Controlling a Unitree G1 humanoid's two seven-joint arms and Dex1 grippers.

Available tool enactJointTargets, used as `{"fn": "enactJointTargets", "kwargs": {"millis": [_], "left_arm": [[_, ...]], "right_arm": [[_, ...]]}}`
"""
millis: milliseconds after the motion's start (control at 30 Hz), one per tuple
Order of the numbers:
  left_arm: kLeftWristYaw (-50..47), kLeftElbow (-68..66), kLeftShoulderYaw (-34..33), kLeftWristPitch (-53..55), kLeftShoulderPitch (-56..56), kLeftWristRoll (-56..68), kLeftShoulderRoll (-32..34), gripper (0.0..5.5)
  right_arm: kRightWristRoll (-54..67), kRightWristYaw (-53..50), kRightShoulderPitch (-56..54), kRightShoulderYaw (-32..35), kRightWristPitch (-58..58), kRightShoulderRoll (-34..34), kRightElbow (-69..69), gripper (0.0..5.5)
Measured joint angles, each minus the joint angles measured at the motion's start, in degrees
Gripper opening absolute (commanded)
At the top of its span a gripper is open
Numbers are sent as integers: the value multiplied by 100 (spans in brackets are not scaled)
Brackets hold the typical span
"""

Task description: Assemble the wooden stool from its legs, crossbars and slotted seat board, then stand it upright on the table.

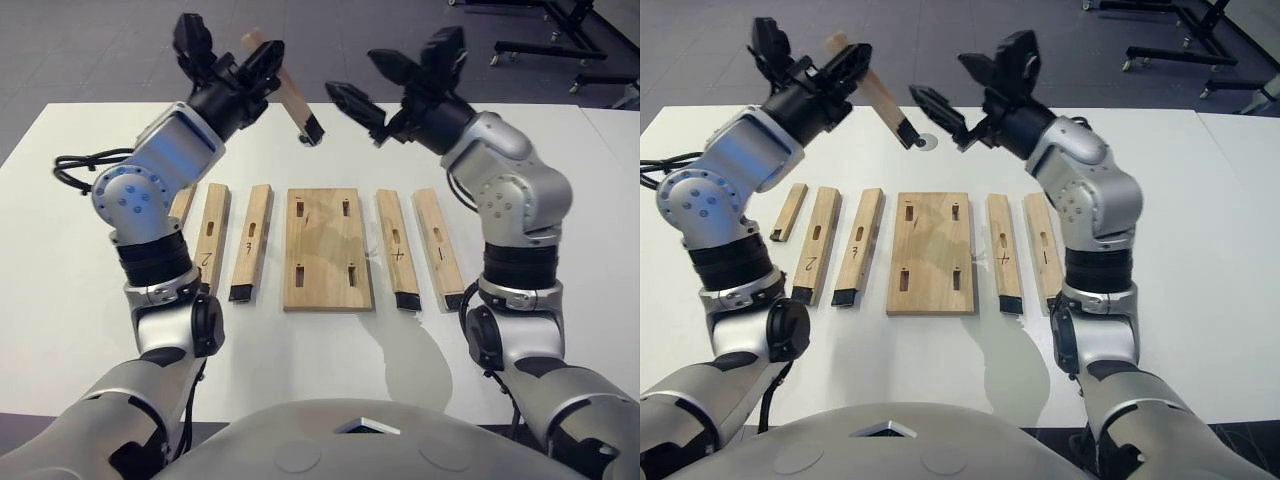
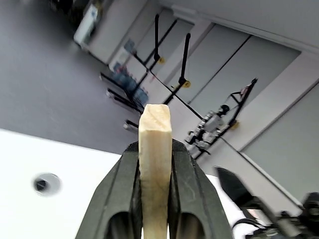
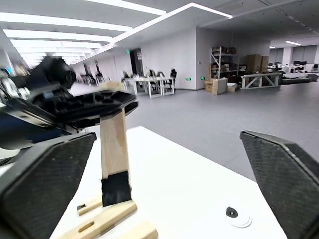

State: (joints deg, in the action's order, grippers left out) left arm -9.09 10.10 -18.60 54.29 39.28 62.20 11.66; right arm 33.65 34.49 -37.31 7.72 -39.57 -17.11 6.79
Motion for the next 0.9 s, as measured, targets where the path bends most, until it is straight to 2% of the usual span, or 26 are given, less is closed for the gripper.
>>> {"fn": "enactJointTargets", "kwargs": {"millis": [100, 200, 400, 533, 700, 900], "left_arm": [[663, 194, 103, -89, -349, -556, 830, 38], [1099, 651, 565, -242, -793, -1475, 1619, 38], [1186, 1254, 1067, -830, -1513, -3202, 2422, 38], [1287, 1471, 941, -1068, -1892, -3412, 2288, 38], [450, 1973, 593, -961, -2300, -3402, 1169, 38], [324, 2308, 522, -1674, -3264, -3780, 479, 38]], "right_arm": [[239, 6, 3, 401, -157, -263, -50, 531], [234, -194, 29, 569, -164, -350, -283, 531], [-56, -758, 435, 634, -47, -348, -561, 531], [-275, -919, 690, 569, 118, -349, -613, 531], [-552, -967, 887, 382, 488, -334, -537, 531], [-670, -1110, 1197, 337, 785, -153, -408, 531]]}}
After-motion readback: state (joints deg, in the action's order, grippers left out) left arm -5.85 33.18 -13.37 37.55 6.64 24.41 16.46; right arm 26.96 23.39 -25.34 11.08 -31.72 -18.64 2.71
